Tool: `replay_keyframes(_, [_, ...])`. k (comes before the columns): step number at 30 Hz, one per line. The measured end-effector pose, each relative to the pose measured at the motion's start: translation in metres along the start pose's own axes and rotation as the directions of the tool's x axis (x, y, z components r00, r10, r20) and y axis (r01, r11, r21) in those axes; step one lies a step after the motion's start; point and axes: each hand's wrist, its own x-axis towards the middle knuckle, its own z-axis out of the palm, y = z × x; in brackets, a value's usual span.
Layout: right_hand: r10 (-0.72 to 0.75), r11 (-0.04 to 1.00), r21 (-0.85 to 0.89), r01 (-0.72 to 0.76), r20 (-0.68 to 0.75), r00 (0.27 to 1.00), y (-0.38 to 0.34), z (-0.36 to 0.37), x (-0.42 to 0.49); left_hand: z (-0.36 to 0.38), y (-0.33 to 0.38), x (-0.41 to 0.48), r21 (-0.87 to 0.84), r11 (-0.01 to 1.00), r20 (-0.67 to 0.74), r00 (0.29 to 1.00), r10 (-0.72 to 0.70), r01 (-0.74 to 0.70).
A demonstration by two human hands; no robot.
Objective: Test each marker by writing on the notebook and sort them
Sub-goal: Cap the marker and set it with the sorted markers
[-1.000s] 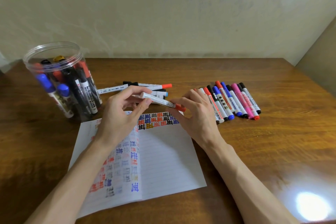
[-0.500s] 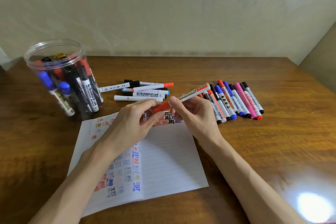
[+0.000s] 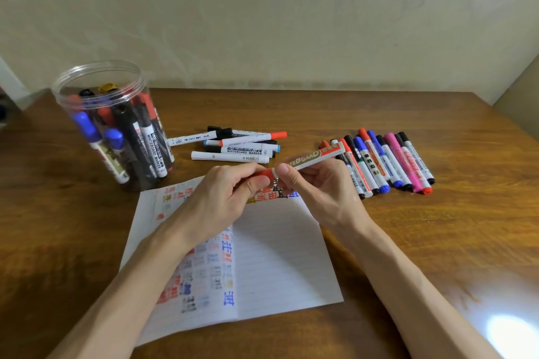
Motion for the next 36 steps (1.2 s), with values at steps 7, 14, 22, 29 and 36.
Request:
replay_keyframes(7, [-0.037,0.999,-0.001,0.037,0.037,0.999,-0.006,-0.013,-0.003,-0.006,0.006,0.001,-0.235,0.969,0.162,0.986,-0.035,0.073])
replay_keyframes(14, [0.088,0.993,-0.046,-0.11,-0.344,0.935,0.004,-0.046,0.005,-0.013,-0.004,0.001,-0.136,0.975,0.19,0.971,-0.146,0.173])
replay_keyframes(22, [0.138,0.887,-0.372,-0.275,-0.355,0.924,0.018,-0.031,0.005,-0.003,-0.004,-0.003,0.012,0.985,0.166,0.971,-0.174,0.174])
replay_keyframes(29, [0.113,0.843,-0.463,-0.274,-0.346,0.931,0.018,-0.031,0.005,-0.001,-0.003,-0.003,0.095,0.98,0.15,0.971,-0.188,0.175])
replay_keyframes(36, [0.115,0.848,-0.467,-0.25,-0.298,0.948,0.017,-0.029,0.004,-0.002,-0.003,-0.003,0.037,0.988,0.102,0.983,-0.153,0.15])
